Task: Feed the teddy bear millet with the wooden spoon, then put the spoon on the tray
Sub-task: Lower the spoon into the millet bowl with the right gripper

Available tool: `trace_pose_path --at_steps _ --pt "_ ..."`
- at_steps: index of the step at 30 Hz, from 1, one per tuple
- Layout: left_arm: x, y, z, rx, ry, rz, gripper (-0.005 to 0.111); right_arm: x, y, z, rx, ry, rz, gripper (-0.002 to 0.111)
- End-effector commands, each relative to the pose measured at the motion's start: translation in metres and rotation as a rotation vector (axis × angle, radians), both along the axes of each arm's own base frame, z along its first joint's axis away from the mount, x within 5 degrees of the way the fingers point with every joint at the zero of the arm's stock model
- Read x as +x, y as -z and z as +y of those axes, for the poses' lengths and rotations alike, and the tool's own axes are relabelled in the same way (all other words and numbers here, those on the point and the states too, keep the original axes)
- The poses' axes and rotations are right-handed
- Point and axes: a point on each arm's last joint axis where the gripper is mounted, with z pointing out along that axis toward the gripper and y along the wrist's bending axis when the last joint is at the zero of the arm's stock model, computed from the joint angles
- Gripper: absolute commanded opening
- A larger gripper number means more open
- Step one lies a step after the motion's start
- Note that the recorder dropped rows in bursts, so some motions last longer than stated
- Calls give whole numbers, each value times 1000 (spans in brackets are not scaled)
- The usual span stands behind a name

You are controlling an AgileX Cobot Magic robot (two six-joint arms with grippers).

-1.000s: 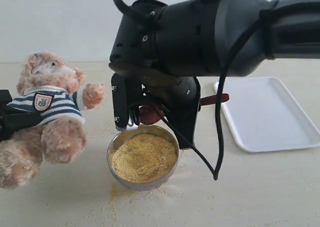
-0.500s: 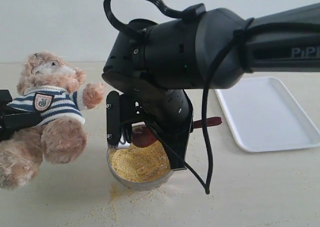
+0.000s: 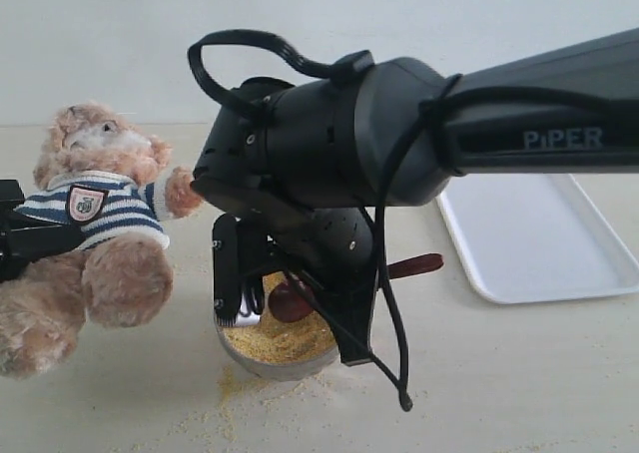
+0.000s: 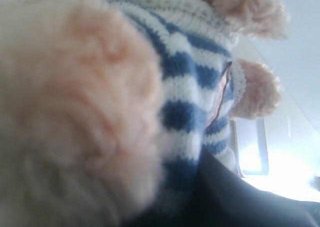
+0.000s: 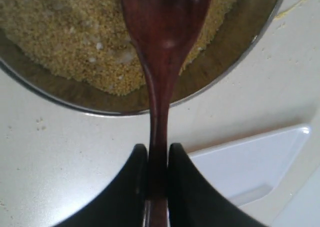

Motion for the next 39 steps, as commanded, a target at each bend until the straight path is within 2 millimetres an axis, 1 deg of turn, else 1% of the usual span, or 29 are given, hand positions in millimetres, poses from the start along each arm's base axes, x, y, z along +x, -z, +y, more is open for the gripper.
trace_pose_path --at_steps 1,3,9,14,21,24,30,36,39 --pt "2 -2 0 -12 -5 -18 5 -12 -2 10 -16 -67 -26 0" --pt "2 -2 0 -12 -5 -18 5 -15 -3 14 -16 -95 -39 0" --pt "2 -2 0 -12 -5 -18 5 -12 -5 12 -32 -83 -85 0" --pt "2 -2 0 -12 -5 -18 5 -12 -6 10 -55 -81 -91 0" --pt "2 -2 0 -12 -5 -18 5 -14 -5 8 -85 -95 -58 0" --pt "2 -2 0 -12 -5 -18 5 -19 -2 10 -76 -114 9 0" --pt "2 -2 0 -12 -5 -18 5 -20 -2 10 -73 -116 23 0" --pt "2 -2 0 -12 -5 -18 5 -7 -9 7 -110 -101 -139 0" --pt "2 -2 0 -12 -5 -18 5 -4 -11 6 -129 -118 -168 0"
